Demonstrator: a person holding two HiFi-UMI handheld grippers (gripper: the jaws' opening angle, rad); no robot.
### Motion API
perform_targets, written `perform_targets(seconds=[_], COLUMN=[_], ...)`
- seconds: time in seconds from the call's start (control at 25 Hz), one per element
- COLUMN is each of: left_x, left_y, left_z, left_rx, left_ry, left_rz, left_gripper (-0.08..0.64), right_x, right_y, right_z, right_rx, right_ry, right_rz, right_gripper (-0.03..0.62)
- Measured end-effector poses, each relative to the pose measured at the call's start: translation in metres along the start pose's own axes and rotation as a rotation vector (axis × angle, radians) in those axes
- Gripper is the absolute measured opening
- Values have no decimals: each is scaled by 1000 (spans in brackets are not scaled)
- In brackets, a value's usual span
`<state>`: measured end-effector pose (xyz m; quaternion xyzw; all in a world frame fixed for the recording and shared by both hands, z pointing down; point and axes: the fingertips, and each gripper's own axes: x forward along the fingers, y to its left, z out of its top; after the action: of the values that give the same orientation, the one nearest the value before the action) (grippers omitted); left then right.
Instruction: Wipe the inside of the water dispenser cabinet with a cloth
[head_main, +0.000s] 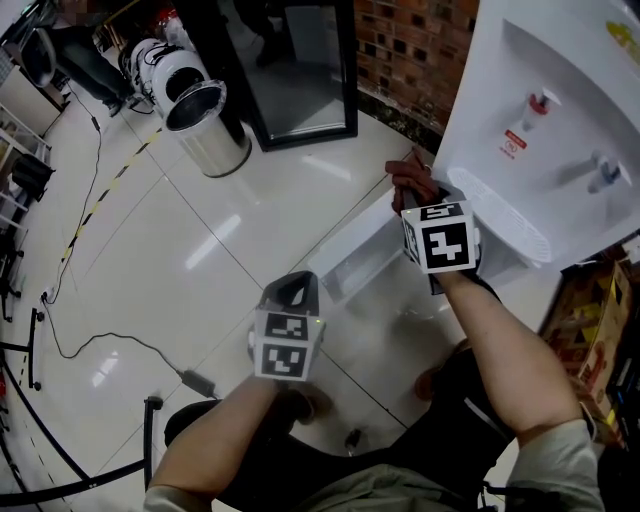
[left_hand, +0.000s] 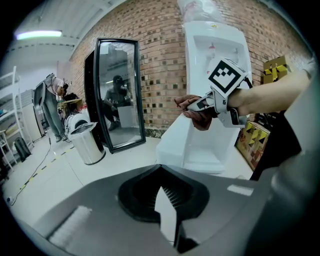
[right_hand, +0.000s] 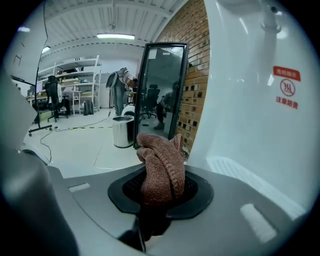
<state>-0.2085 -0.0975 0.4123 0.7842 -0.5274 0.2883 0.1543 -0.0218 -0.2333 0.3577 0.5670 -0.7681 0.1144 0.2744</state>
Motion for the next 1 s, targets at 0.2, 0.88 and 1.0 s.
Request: perform_targets(seconds=[0.2,0.88,1.0], left_x=[1,-15,-18], left_y=[0,30,34], left_z=[0,28,37], left_rx=[14,-5,-25], left_ry=[-2,-110,-136], left_rz=[-1,30,34], left_gripper=[0,0,0], right_x=[4,-99,-111], right_y=[-2,148,183], right_z=[-3,4,-17], right_rx=[30,-299,-399], right_ry=[4,-244,-212], right_rz=[10,575,699], right_gripper=[101,101,103])
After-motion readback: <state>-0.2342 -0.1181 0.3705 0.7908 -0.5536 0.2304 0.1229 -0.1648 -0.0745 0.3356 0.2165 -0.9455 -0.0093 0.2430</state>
